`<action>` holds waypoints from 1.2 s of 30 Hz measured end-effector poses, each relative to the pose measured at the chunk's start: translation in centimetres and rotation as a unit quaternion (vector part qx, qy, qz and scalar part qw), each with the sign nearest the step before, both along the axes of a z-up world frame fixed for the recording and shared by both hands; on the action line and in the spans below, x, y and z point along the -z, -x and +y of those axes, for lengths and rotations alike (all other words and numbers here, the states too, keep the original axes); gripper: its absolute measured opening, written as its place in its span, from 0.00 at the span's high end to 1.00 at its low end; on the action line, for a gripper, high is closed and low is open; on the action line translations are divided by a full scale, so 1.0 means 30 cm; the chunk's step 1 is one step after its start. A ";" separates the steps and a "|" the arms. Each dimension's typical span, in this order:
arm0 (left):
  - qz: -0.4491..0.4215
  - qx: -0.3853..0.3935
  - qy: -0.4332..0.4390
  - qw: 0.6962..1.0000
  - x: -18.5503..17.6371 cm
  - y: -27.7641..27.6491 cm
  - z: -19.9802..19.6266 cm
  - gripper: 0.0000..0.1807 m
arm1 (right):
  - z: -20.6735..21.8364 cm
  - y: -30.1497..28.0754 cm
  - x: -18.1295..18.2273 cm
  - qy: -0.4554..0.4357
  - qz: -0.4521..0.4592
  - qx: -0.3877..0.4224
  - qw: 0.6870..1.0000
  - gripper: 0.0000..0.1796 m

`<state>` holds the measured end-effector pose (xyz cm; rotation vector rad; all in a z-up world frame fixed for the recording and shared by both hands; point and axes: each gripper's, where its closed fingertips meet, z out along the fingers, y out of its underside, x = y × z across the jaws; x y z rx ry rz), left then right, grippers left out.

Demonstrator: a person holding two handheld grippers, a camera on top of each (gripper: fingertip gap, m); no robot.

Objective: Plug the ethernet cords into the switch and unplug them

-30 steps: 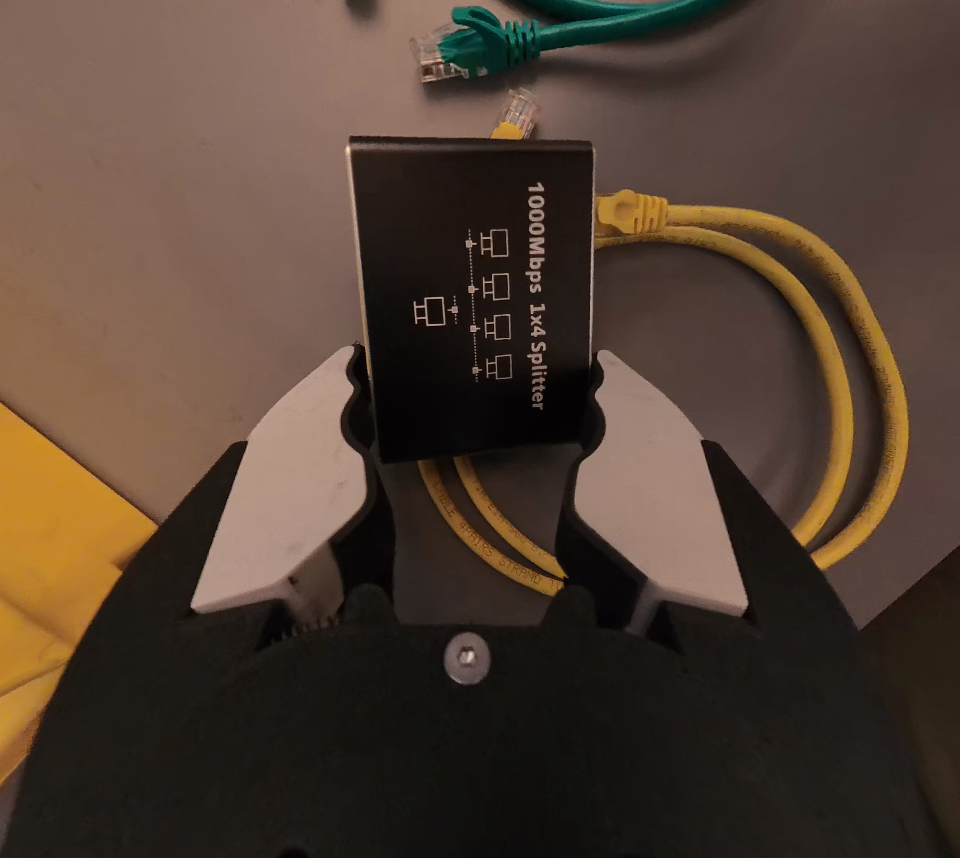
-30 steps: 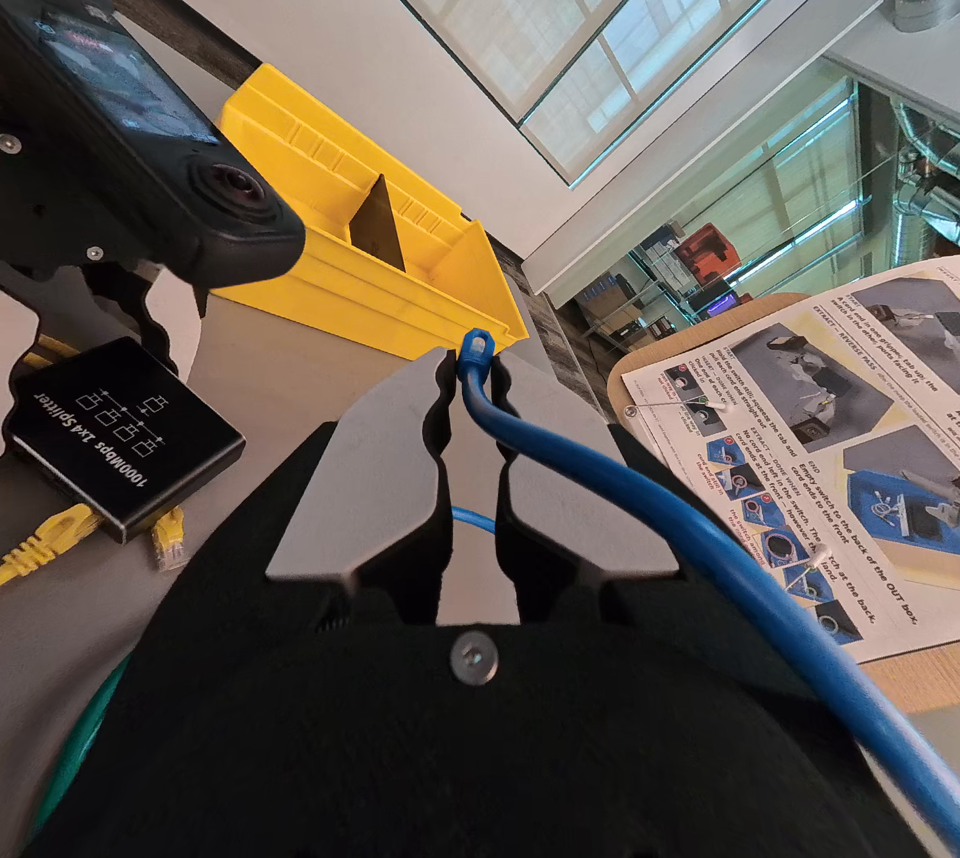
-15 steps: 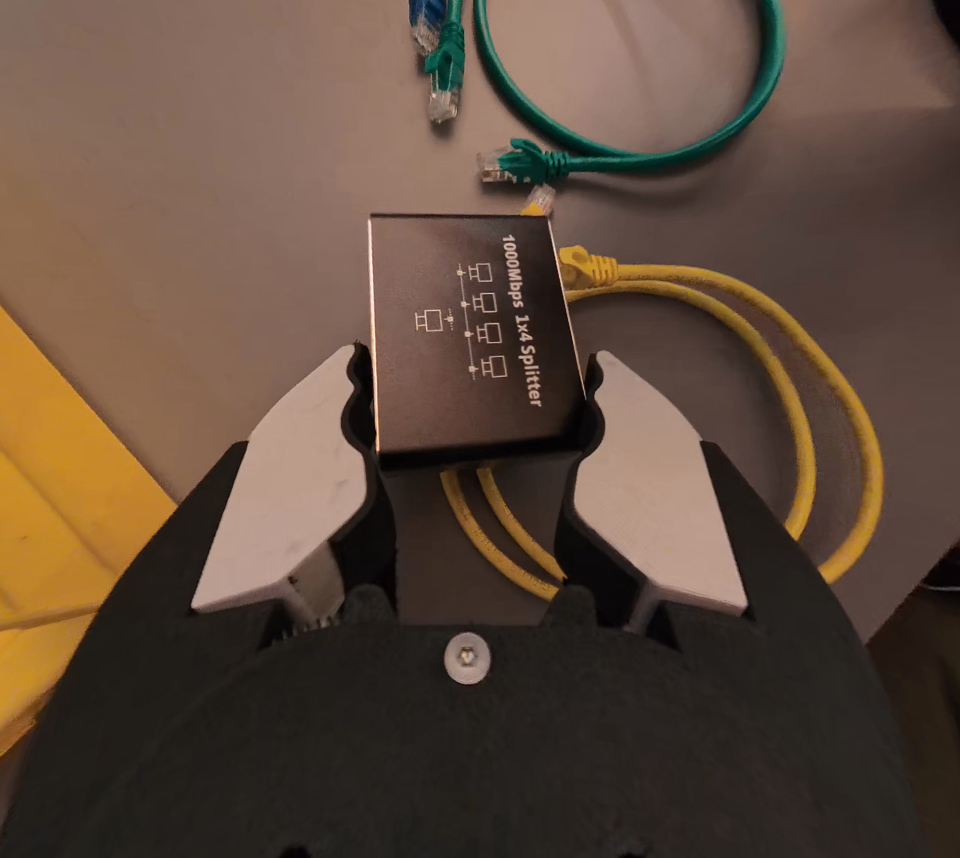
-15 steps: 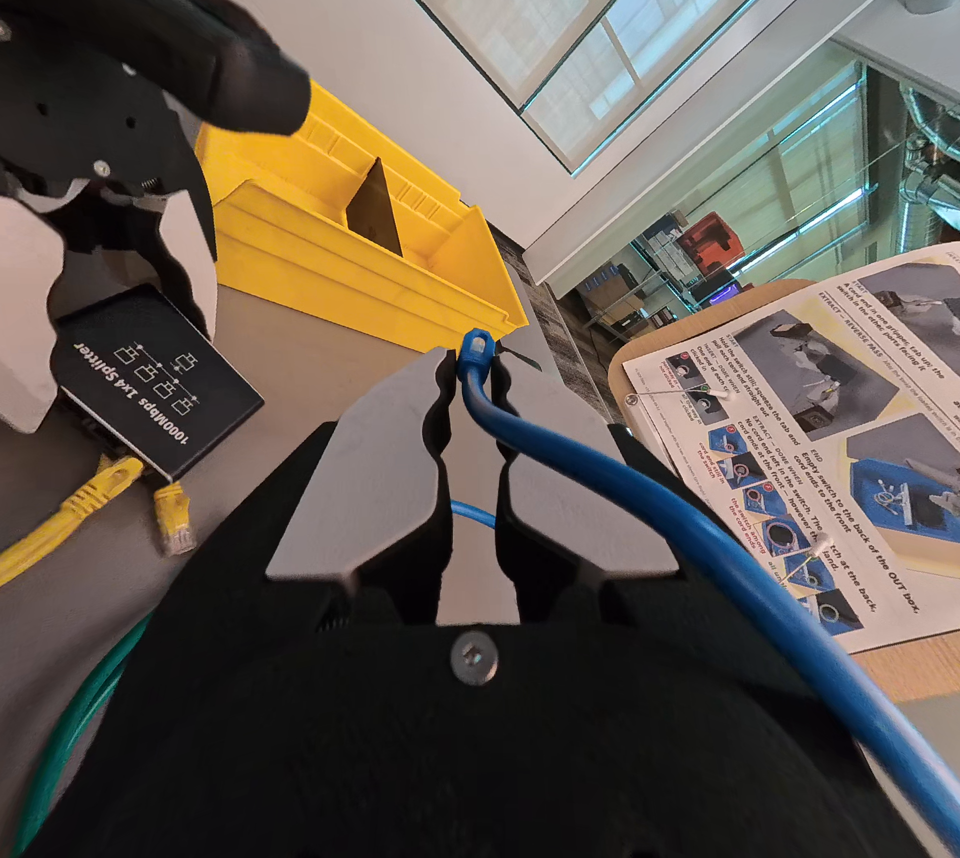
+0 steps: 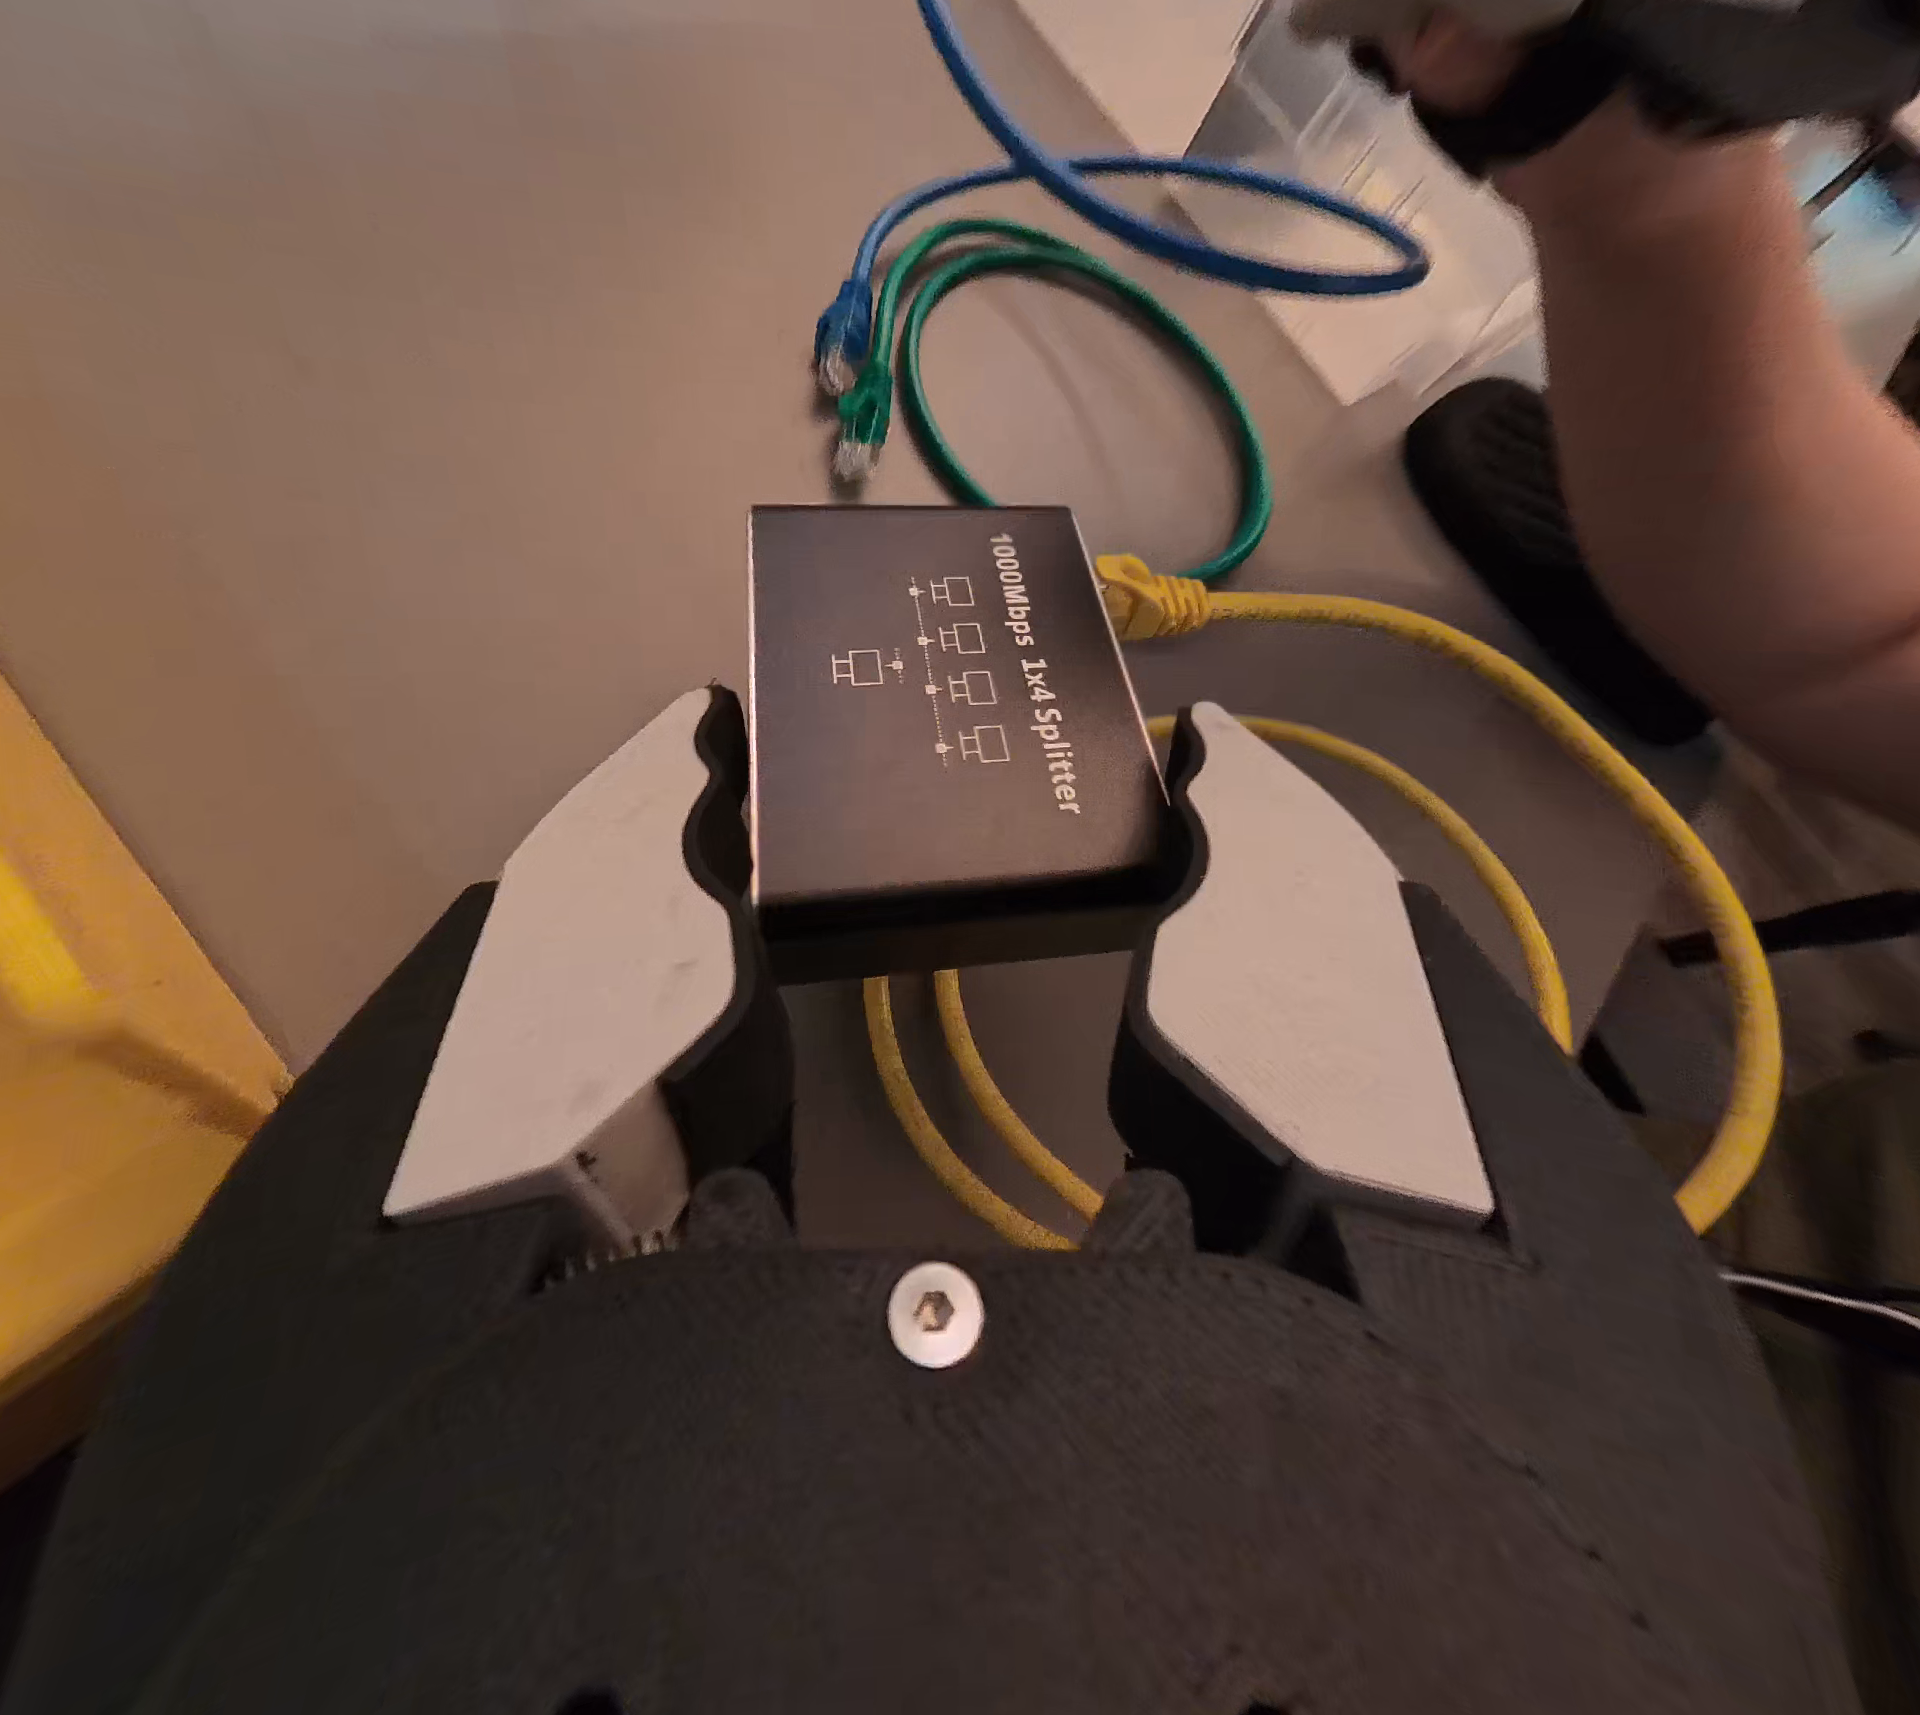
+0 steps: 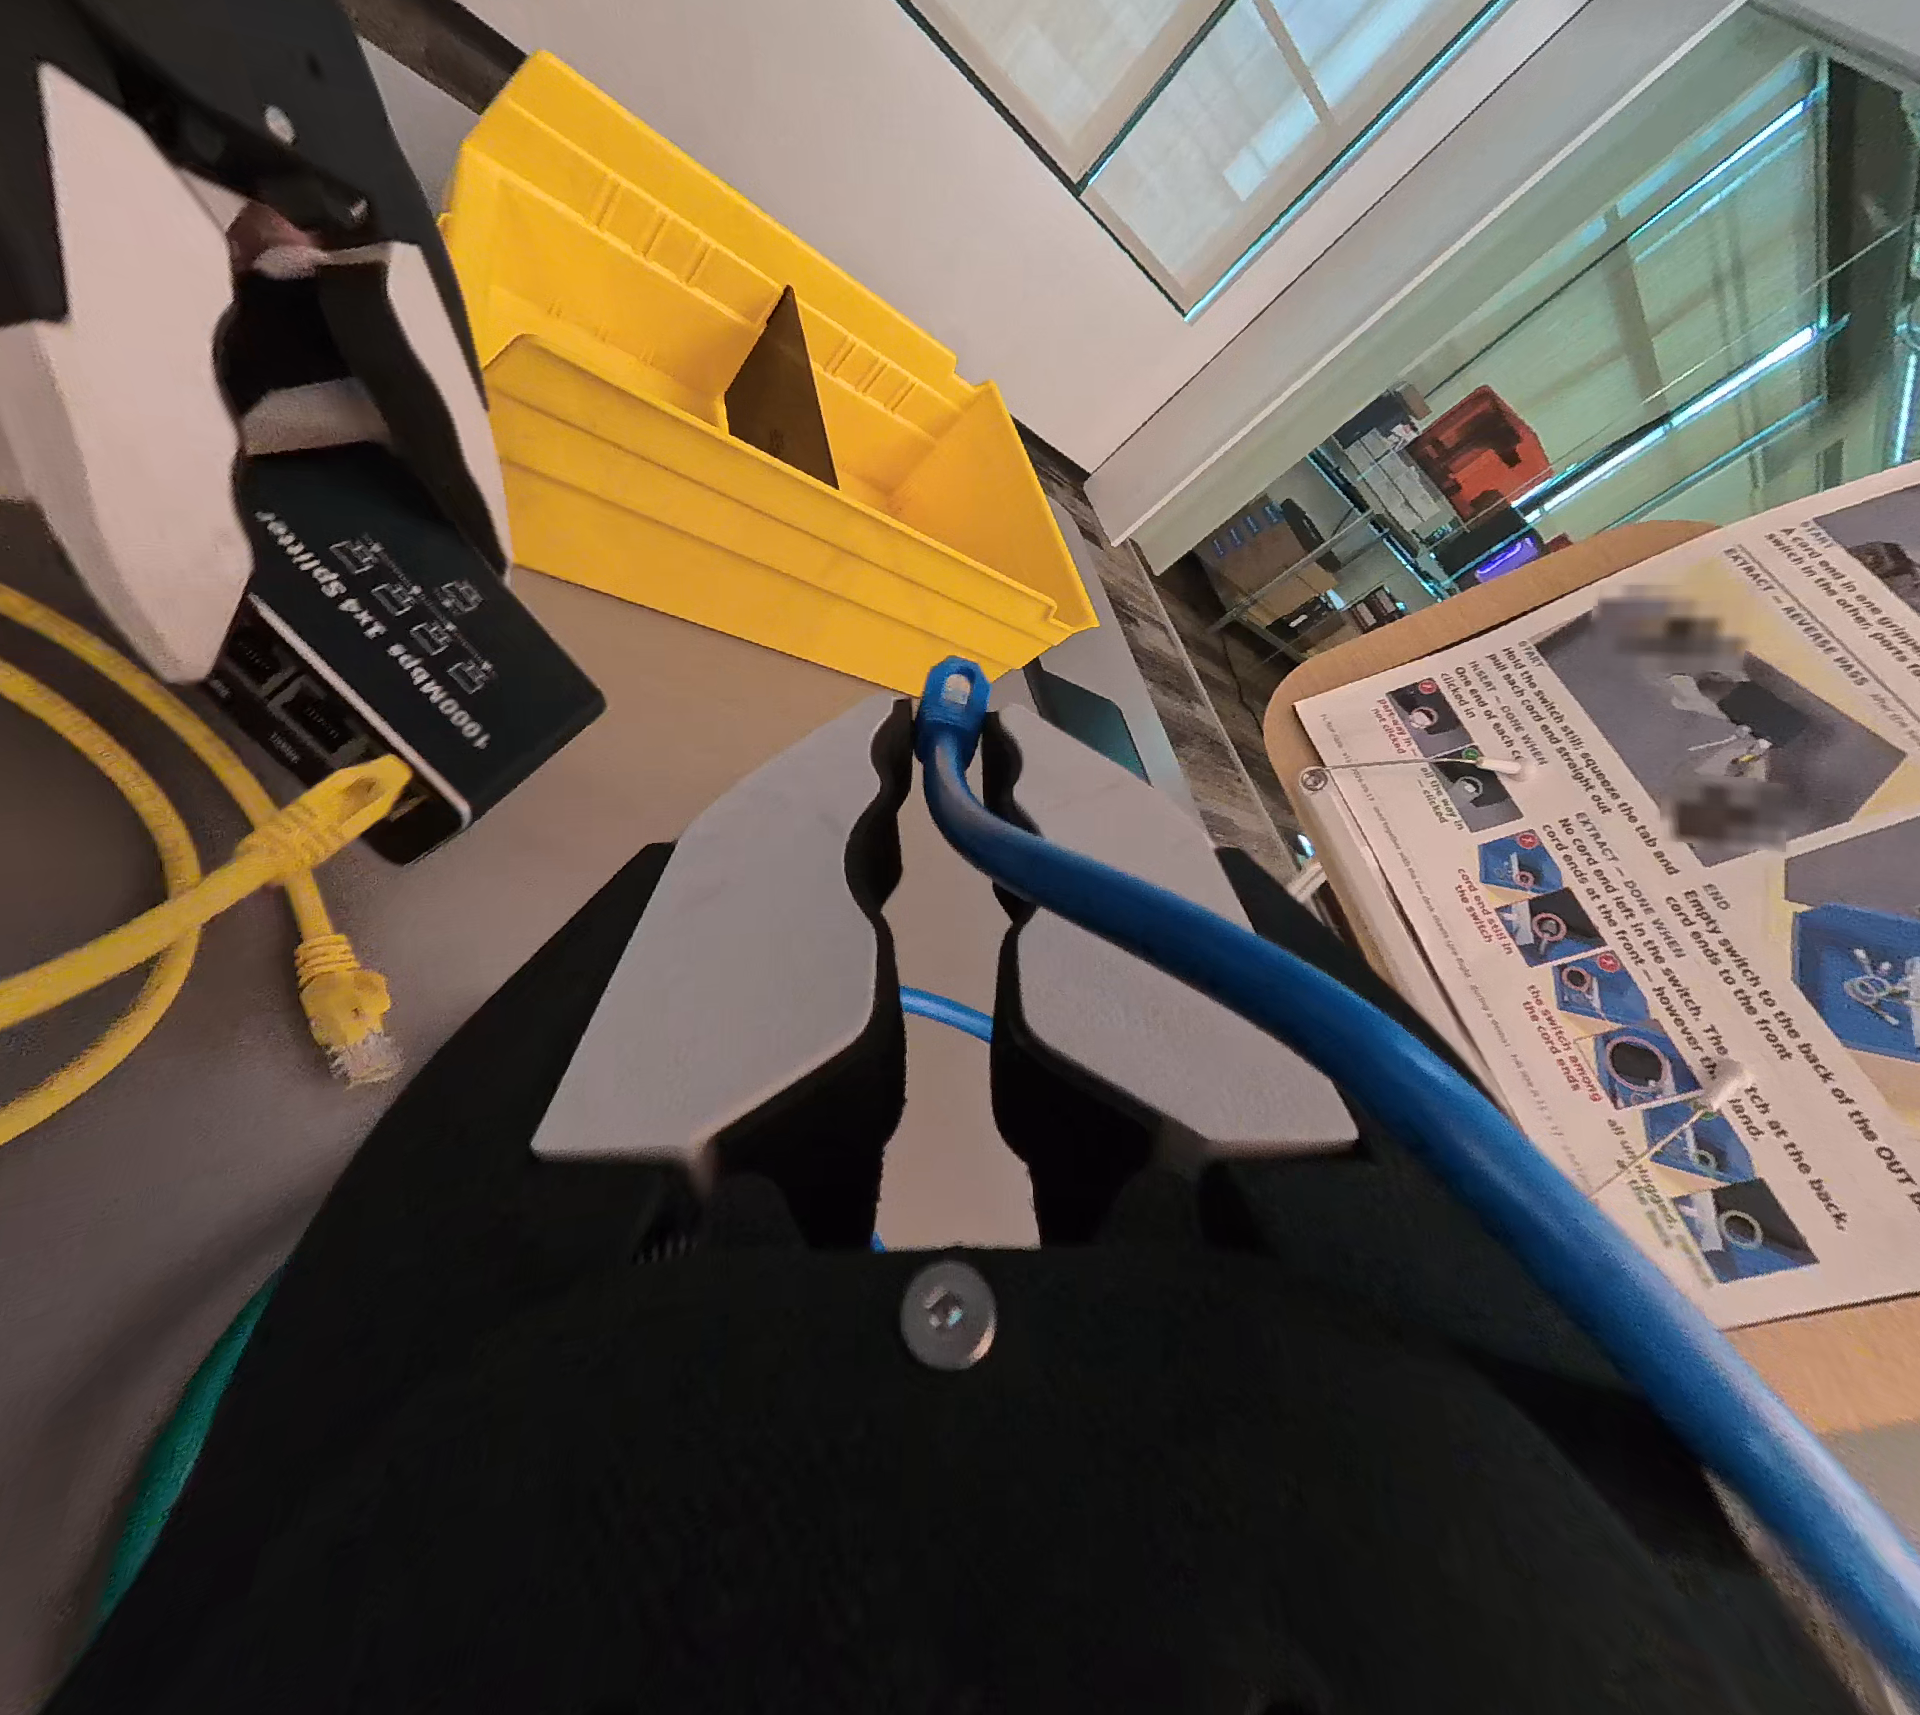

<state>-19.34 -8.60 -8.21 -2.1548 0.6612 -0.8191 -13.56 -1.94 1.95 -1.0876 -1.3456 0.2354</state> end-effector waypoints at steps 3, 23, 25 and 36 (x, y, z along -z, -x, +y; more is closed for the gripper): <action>-0.065 -0.015 0.002 0.998 -0.060 0.013 0.013 0.57 | 0.001 0.000 -0.004 0.017 0.014 -0.004 1.000 0.93; -0.253 -0.098 -0.056 0.961 -0.300 0.137 0.102 0.58 | -0.211 0.110 0.003 0.240 0.049 -0.174 0.954 0.94; -0.259 -0.104 -0.057 0.959 -0.300 0.139 0.106 0.58 | -0.234 0.134 -0.011 0.257 0.079 -0.190 0.944 0.93; -0.306 -0.121 -0.078 0.941 -0.332 0.124 0.118 0.68 | -0.218 0.168 -0.057 0.163 0.176 -0.101 0.965 0.94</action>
